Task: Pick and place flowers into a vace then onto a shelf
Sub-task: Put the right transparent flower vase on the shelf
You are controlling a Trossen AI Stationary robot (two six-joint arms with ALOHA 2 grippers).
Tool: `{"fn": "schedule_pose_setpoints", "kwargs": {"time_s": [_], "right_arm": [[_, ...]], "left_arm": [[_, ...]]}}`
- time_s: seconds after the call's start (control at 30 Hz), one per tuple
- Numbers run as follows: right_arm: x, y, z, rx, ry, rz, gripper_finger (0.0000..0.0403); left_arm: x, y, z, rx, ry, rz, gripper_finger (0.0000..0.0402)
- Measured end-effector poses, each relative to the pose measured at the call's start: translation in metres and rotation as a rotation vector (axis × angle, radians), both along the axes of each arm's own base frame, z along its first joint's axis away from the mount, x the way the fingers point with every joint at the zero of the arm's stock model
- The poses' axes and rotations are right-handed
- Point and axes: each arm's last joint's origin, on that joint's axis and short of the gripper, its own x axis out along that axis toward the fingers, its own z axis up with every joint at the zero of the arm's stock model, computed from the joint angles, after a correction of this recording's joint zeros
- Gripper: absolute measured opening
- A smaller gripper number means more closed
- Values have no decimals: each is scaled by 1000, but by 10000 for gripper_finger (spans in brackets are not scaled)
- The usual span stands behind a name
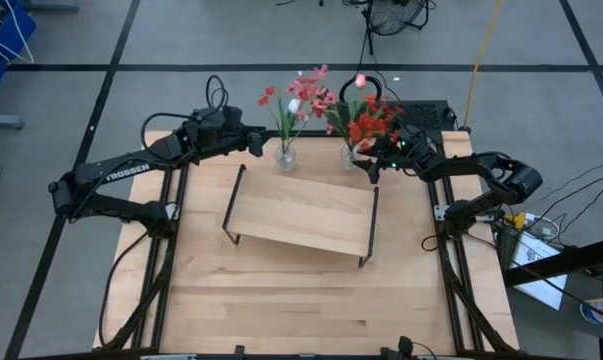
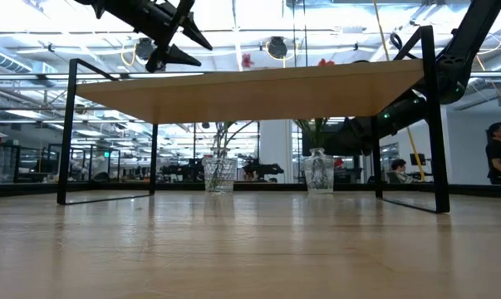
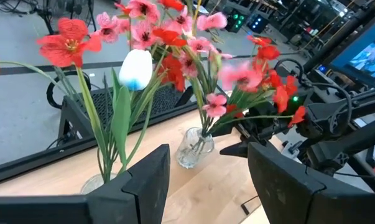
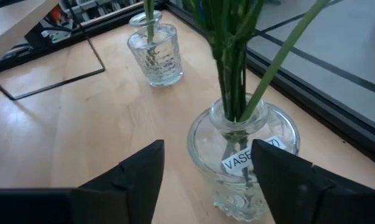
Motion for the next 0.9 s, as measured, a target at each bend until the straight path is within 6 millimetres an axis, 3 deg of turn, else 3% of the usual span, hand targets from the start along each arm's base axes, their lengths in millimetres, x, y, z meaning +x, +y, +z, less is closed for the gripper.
{"fn": "schedule_pose_setpoints", "kwargs": {"time_s": [0.3, 0.73, 0.9], "right_arm": [[-4, 4, 8, -85, 60, -62, 284], [-1, 3, 16, -153, 15, -63, 285], [2, 0, 11, -157, 7, -62, 282]], "left_arm": [[0, 0, 0, 1, 2, 8, 218], [-1, 1, -2, 4, 29, 38, 218], [-1, 1, -2, 2, 30, 39, 218]]}}
